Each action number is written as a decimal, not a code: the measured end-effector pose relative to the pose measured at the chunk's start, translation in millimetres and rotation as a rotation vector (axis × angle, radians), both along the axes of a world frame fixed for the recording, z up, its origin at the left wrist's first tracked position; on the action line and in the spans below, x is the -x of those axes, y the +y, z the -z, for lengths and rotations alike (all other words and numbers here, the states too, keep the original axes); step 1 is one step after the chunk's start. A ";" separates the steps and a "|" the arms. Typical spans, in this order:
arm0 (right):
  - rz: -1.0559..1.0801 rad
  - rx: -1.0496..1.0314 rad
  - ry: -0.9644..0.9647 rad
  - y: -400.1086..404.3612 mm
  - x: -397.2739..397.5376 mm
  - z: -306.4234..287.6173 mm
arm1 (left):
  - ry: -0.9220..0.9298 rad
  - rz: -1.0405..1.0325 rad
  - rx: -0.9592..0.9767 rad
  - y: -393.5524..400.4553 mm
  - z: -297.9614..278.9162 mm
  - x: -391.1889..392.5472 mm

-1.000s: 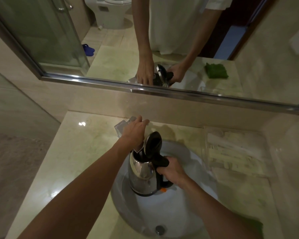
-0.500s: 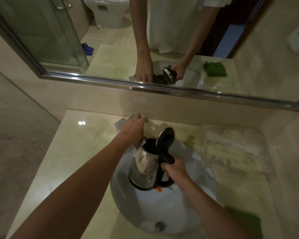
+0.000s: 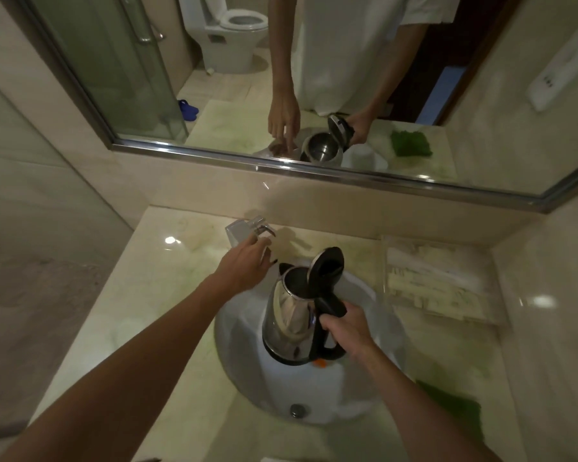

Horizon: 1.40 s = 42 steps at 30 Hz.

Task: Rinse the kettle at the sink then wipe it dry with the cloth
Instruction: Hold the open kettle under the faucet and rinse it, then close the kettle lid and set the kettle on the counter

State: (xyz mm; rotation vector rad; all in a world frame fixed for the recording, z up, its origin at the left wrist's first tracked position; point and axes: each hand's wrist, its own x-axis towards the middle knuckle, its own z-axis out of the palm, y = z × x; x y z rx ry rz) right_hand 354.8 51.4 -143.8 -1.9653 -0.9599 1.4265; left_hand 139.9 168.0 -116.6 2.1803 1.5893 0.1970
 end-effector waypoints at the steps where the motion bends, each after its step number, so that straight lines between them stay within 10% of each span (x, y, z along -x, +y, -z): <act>1: -0.016 -0.013 -0.017 -2.0 -1.4 -3.2 | -0.033 -0.035 0.003 -10.9 -2.1 3.6; 15: -0.188 -0.151 -0.107 -37.6 16.9 -39.7 | -0.405 -0.296 0.513 -97.9 -24.1 26.5; 42: -0.237 -0.182 -0.109 -134.0 199.1 -41.8 | -0.517 -0.382 0.303 -193.1 -30.3 204.5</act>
